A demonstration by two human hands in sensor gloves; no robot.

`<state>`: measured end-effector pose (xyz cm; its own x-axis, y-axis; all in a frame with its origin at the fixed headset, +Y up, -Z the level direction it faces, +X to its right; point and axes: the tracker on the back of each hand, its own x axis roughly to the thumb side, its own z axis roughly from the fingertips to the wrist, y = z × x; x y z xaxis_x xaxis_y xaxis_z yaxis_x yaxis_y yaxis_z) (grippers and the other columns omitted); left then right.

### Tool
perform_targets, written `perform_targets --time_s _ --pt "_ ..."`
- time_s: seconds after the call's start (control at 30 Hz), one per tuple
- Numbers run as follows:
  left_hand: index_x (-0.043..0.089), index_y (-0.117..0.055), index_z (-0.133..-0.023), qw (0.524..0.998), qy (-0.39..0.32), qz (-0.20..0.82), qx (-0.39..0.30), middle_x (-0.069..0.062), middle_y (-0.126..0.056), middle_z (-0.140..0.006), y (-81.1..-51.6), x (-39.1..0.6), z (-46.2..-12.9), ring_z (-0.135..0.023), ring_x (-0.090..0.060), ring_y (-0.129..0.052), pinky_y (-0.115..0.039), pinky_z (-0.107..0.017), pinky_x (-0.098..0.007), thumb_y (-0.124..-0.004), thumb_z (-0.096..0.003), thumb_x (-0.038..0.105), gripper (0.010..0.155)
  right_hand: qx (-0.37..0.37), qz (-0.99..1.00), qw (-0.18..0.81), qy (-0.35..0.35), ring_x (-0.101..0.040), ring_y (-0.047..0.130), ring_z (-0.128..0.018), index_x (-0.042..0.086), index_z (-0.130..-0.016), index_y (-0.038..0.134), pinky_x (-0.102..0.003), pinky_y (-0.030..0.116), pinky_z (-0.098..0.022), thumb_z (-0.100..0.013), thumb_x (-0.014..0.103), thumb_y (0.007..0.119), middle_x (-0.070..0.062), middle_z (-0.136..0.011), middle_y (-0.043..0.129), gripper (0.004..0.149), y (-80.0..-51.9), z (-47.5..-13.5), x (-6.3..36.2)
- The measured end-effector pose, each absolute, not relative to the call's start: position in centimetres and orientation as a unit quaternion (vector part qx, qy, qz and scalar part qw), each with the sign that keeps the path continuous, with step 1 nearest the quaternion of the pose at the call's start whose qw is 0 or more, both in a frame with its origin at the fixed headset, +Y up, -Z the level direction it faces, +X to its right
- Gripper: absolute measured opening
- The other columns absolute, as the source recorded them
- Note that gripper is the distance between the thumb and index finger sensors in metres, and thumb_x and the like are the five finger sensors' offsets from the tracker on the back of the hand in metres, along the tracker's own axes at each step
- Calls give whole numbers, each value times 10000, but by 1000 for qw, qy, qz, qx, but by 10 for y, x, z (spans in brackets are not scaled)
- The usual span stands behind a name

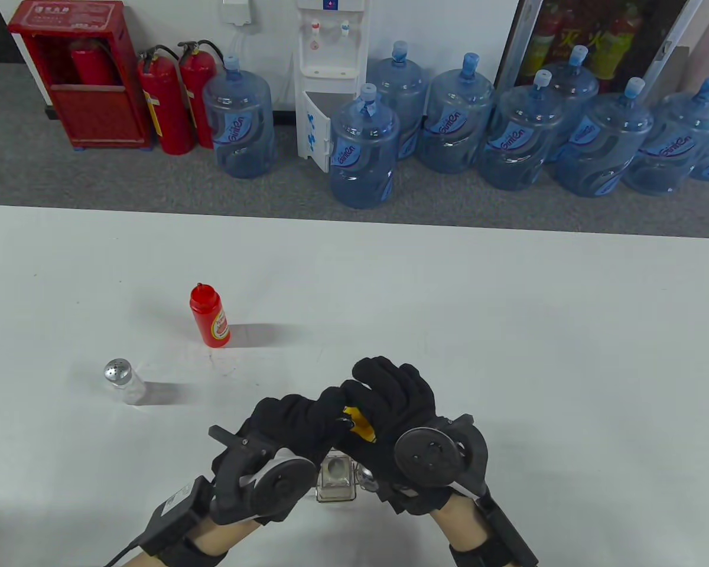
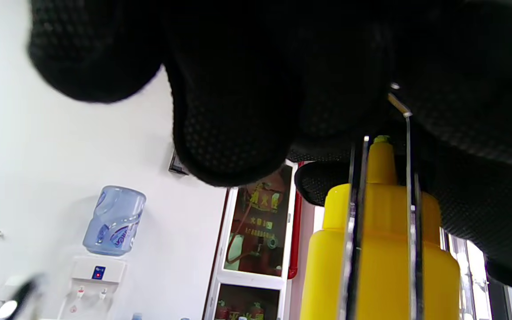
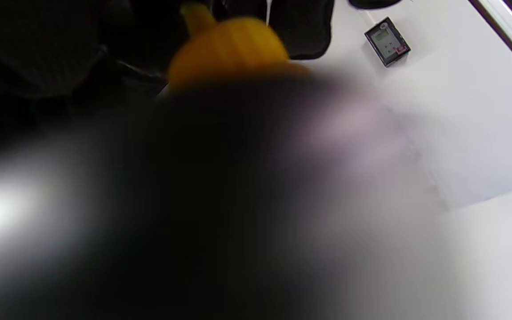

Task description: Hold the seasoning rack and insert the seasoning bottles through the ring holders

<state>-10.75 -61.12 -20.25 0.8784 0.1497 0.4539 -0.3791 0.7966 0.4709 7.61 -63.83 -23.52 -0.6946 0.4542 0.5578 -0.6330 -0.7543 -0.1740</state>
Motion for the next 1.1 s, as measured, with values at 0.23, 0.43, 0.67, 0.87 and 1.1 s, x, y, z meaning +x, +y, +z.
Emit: perform_targets --time_s 0.23,0.43,0.67,0.87,1.1 --pt "256 -827 -756 925 -208 138 285 177 -1049 -425 -621 -101 -203 -420 -104 -1150 -905 -318 -386 -792 -400 501 433 240 911 282 -183 -263 695 -982 312 -732 949 -563 482 -742 -346 544 809 57 -1037 669 472 -640 -231 79" --pt "323 -732 -848 943 -208 115 233 175 -922 -684 -620 -101 -207 -699 -159 -1027 -831 -514 -423 -665 -420 560 494 231 902 329 -157 -269 675 -976 304 -743 932 -568 447 -742 -359 485 788 67 -1022 660 448 -646 -237 84" --pt "384 -595 -964 953 -197 77 216 142 -693 -1015 -621 -149 -208 -1037 -256 -759 -653 -739 -508 -634 -393 669 639 199 902 344 -168 -265 658 -975 286 -764 879 -572 425 -743 -377 477 730 64 -1019 639 456 -650 -246 102" --pt "397 -573 -982 962 -93 27 254 148 -653 -1058 -624 -228 -221 -1090 -251 -705 -601 -781 -528 -632 -393 669 651 187 899 356 -173 -264 653 -978 287 -771 871 -575 413 -748 -382 478 730 64 -1022 633 456 -652 -247 109" --pt "390 -584 -981 972 6 64 227 142 -658 -1057 -650 -299 -242 -1103 -260 -674 -565 -792 -541 -643 -399 654 641 181 899 356 -177 -261 651 -978 286 -772 867 -577 407 -750 -383 476 732 65 -1020 632 454 -655 -247 112"
